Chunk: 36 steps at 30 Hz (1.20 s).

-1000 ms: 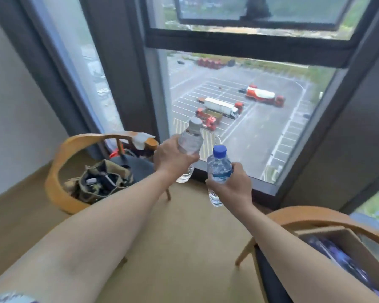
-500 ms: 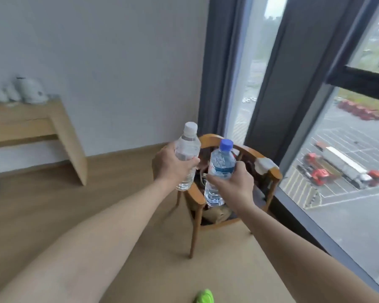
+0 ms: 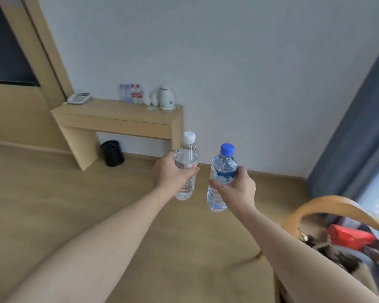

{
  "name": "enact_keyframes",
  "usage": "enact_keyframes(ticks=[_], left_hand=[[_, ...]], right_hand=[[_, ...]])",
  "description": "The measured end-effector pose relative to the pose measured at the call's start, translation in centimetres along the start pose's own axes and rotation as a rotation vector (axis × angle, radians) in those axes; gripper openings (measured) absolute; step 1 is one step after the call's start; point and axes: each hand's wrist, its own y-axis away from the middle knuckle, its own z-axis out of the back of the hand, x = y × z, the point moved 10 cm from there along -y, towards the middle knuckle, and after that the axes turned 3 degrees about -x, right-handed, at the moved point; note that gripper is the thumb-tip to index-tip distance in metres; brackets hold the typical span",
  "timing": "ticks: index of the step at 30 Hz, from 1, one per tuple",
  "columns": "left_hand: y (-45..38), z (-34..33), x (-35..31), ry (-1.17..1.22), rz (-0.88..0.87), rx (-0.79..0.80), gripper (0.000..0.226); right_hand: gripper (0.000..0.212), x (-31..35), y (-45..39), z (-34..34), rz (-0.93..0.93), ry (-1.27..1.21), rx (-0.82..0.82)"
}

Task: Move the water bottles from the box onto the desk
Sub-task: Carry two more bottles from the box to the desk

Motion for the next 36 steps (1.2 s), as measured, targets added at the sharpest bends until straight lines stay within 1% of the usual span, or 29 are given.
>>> enact_keyframes(ticks=[4,8,12,16,23,29,36], left_hand=[[-4.9,4.4,2.5,-0.005,0.045,-0.112,0.048],[-9.3,8.3,5.3,-0.008,0.096,-0.177,0.059],[-14.1,11.9,9.2,-0.014,0.124,-0.232,0.060],[-20.1,15.4,13.3,-0.056,0.140,-0.285,0.055],[-33.6,22.0,17.6,-0.227,0.088,-0.251,0.054],[-43.5,26.7,21.6,-0.230,0.097,-0.247,0.044],[-55.2,28.5,28.6,-0.238,0.137,-0.236,0.048]], right_hand=[[0.049,3.5,-3.9,-7.2,0.066,-0.025,0.112],[0.048,6.3,-6.5,-14.4,0.079,-0.074,0.225],[0.050,9.3,-8.8,-21.7,0.127,-0.073,0.278],[0.052,12.0,-11.1,-29.8,0.148,-0.085,0.316],[0.050,18.5,-16.1,-43.3,0.158,-0.090,0.314],[0.049,22.4,-20.5,-52.9,0.124,-0.096,0.315],[0.050,24.4,-27.5,-65.1,0.124,-0.093,0.347]])
